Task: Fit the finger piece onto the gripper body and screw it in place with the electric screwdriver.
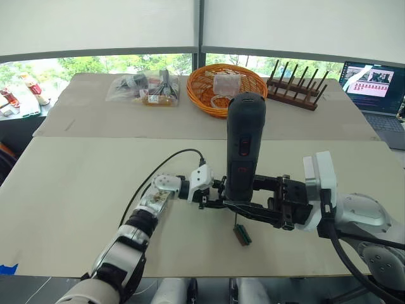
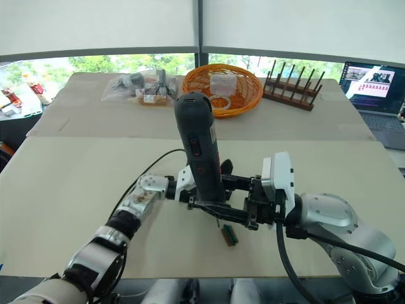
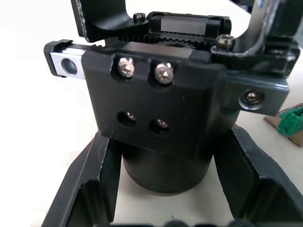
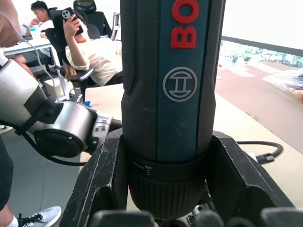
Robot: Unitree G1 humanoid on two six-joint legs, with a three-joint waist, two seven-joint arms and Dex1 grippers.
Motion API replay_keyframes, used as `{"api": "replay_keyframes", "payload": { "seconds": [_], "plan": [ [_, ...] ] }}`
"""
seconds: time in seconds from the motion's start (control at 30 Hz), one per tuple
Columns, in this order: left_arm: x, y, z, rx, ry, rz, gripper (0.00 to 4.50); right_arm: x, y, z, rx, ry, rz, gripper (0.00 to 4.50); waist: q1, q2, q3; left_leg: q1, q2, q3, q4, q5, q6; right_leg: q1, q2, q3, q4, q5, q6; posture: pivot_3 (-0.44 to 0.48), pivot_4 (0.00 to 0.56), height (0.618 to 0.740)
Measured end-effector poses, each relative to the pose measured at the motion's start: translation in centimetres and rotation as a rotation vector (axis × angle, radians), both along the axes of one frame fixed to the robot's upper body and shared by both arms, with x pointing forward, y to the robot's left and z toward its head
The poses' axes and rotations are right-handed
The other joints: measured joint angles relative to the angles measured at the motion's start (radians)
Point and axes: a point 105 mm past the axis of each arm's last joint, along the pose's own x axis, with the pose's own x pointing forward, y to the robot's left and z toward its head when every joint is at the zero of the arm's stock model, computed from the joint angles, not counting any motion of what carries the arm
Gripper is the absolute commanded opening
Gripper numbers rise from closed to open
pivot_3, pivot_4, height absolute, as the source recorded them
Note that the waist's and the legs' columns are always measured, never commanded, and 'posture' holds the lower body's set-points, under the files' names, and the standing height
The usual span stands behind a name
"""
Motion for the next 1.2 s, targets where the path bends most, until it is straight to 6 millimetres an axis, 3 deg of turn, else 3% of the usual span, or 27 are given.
{"api": "replay_keyframes", "payload": {
  "seconds": [0.13, 0.2, 0.3, 0.7, 1.1, 1.2],
  "plan": [
    [0.5, -0.3, -0.2, 0.015, -0.008, 0.004, 2.31, -0.1, 0.2, 0.1, 0.009, -0.004, -0.006, 1.89, 0.002, 0.0, 0.0, 0.0, -0.002, 0.0, 0.001, -0.002, 0.004, 0.002, -0.002, 0.0, -0.003, 0.001, 0.001, 0.0, 0.15, 0.74],
    [0.7, -0.3, -0.2, 0.01, -0.001, 0.021, 3.36, -0.1, 0.2, 0.1, 0.016, -0.005, -0.007, 1.89, 0.002, 0.0, 0.0, 0.0, -0.003, 0.0, 0.001, -0.003, 0.005, 0.003, -0.003, 0.001, -0.003, 0.002, 0.003, 0.0, 0.15, 0.74],
    [0.7, 0.3, -0.2, -0.007, -0.001, 0.055, 4.5, 0.0, 0.5, 0.2, 0.019, -0.008, -0.002, 1.89, -0.006, 0.0, 0.0, 0.001, -0.003, 0.0, 0.002, -0.003, 0.004, 0.003, -0.003, 0.002, -0.003, 0.003, 0.006, 0.0, 0.15, 0.74],
    [-2.2, 1.8, -0.8, -0.089, 0.002, 0.299, 4.5, 0.5, 1.3, 1.0, 0.052, -0.03, 0.018, 1.89, -0.017, 0.001, 0.0, 0.007, 0.003, 0.0, -0.001, -0.001, -0.003, 0.002, -0.002, 0.003, -0.002, 0.003, 0.003, 0.0, 0.15, 0.74],
    [-1.3, 1.2, -0.8, -0.085, -0.028, 0.361, 4.5, 1.5, 1.8, 2.0, 0.054, -0.079, 0.028, 1.89, -0.004, 0.001, 0.0, 0.009, 0.002, 0.0, -0.001, -0.002, -0.002, 0.003, -0.001, 0.002, -0.001, 0.005, 0.001, 0.0, 0.15, 0.74],
    [-1.2, 1.0, -0.9, -0.091, -0.024, 0.363, 3.64, 1.6, 1.9, 2.1, 0.049, -0.084, 0.028, 1.89, -0.003, 0.001, 0.0, 0.009, 0.002, 0.0, -0.001, -0.002, -0.002, 0.003, -0.001, 0.002, -0.001, 0.005, 0.001, 0.0, 0.15, 0.74]
  ]
}}
